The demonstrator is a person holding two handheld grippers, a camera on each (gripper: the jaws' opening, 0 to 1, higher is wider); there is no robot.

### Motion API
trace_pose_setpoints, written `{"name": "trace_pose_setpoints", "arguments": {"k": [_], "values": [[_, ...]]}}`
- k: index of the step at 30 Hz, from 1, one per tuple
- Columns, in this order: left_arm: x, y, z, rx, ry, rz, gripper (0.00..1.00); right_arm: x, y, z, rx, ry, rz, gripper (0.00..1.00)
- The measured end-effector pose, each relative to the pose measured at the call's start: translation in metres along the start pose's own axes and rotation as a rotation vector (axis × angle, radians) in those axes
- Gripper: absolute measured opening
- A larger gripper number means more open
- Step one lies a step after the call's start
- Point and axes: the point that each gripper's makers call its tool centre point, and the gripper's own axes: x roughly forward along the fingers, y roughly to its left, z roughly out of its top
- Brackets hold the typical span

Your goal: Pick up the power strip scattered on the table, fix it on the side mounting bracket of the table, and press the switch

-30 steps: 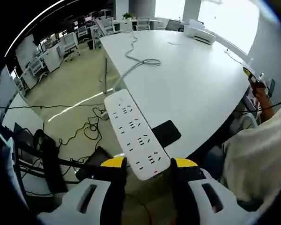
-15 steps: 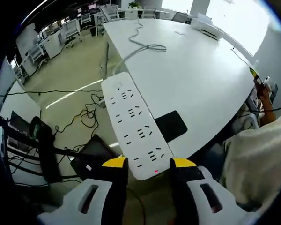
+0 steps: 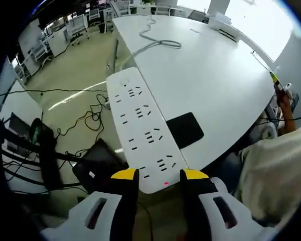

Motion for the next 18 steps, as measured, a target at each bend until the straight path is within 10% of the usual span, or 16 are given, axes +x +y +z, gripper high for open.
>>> {"name": "trace_pose_setpoints", "arguments": {"k": [18], "values": [[0.0048, 0.0029, -0.0009, -0.034, 0.029, 0.025, 0.37, 0.0028, 0.0056, -0.0052, 0.015, 0.006, 0.011, 0.46]]}}
